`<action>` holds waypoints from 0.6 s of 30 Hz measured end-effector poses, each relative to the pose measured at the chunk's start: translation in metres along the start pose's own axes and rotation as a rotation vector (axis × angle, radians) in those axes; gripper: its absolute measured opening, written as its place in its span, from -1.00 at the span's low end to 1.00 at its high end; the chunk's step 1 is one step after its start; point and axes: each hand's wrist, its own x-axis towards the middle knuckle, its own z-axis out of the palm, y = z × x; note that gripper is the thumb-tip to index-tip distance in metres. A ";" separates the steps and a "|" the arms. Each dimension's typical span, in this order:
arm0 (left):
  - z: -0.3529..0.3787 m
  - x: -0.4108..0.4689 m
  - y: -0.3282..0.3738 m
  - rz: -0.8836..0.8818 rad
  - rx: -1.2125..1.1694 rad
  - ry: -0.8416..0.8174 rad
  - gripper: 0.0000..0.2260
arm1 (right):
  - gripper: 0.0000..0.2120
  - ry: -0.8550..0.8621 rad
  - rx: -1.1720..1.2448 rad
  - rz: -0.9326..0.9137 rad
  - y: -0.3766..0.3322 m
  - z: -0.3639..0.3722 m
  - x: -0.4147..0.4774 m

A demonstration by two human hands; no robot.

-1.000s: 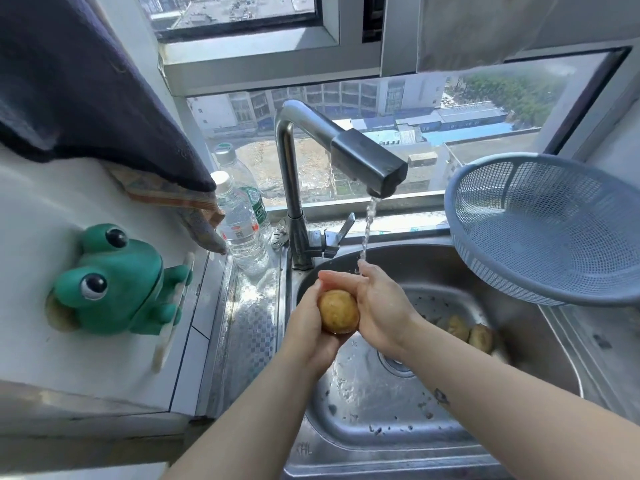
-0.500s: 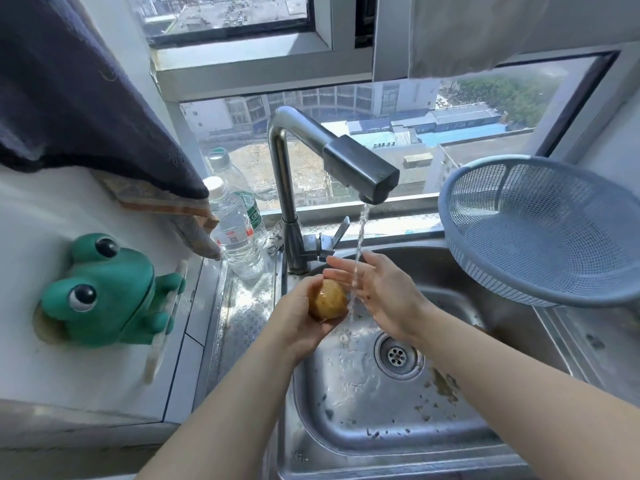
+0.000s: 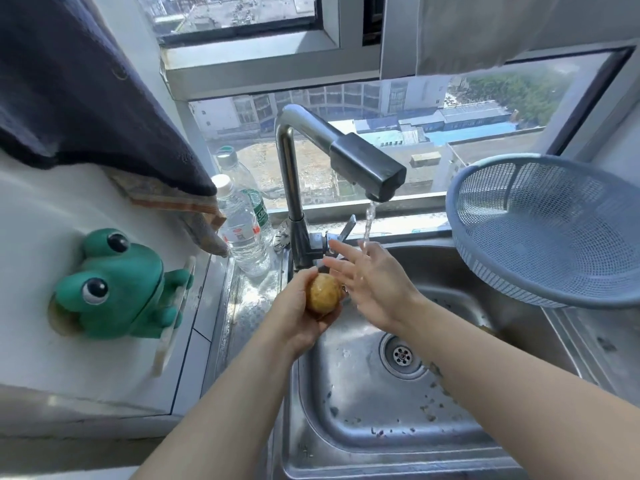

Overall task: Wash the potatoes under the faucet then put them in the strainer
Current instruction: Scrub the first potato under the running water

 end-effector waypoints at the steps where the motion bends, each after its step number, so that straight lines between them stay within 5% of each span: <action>1: 0.002 0.000 0.000 -0.006 -0.015 -0.002 -0.81 | -0.50 0.001 0.005 0.005 -0.002 -0.001 -0.001; 7: 0.014 -0.004 0.004 -0.022 -0.067 -0.058 -0.84 | -0.58 0.005 -0.011 -0.088 -0.003 -0.008 -0.005; 9: 0.016 -0.007 0.005 -0.065 -0.099 -0.108 -0.78 | -0.64 0.000 -0.181 -0.166 0.002 -0.015 -0.012; 13: 0.024 -0.009 0.002 -0.175 -0.025 -0.165 -0.71 | -0.44 -0.034 -0.683 -0.296 0.013 -0.034 -0.022; 18: 0.033 -0.009 -0.006 -0.249 0.116 -0.166 -0.65 | -0.46 0.043 -0.832 -0.369 0.014 -0.037 -0.019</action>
